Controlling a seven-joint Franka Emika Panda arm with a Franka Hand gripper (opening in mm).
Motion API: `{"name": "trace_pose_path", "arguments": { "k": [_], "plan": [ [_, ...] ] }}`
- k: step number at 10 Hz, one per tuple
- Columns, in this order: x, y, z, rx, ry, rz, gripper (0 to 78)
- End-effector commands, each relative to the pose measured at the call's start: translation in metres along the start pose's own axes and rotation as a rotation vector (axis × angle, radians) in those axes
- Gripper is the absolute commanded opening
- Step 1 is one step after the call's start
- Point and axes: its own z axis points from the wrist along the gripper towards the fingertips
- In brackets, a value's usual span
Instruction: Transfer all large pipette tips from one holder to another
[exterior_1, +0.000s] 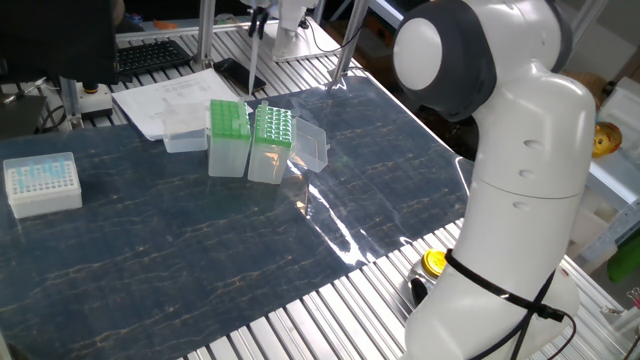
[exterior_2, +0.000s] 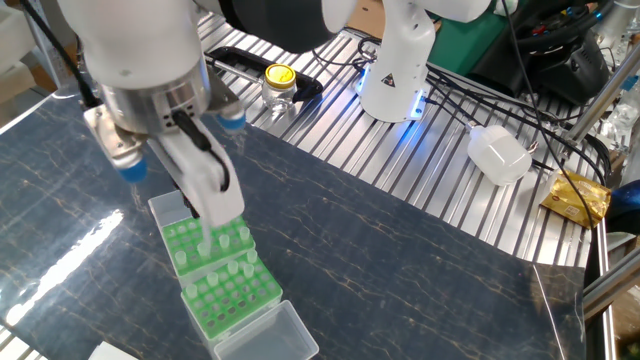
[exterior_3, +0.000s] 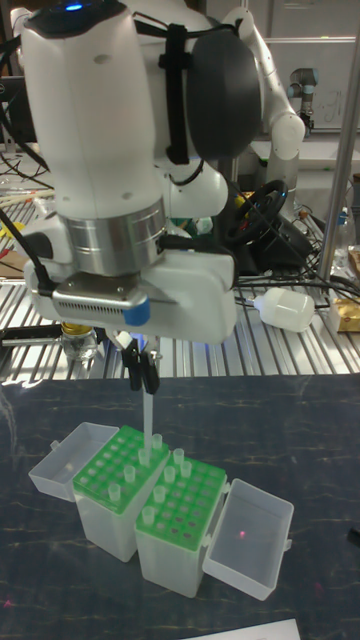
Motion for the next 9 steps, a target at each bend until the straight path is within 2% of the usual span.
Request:
{"name": "trace_pose_path", "arguments": {
  "k": [1,4,9],
  "plan": [
    [-0.005,-0.013,-0.007,0.015,-0.022,-0.137,1.1],
    [-0.01,-0.022,-0.005,0.02,-0.031,-0.193,1.1],
    [-0.007,-0.037,-0.007,0.017,-0.035,-0.239,1.1]
  ]
}}
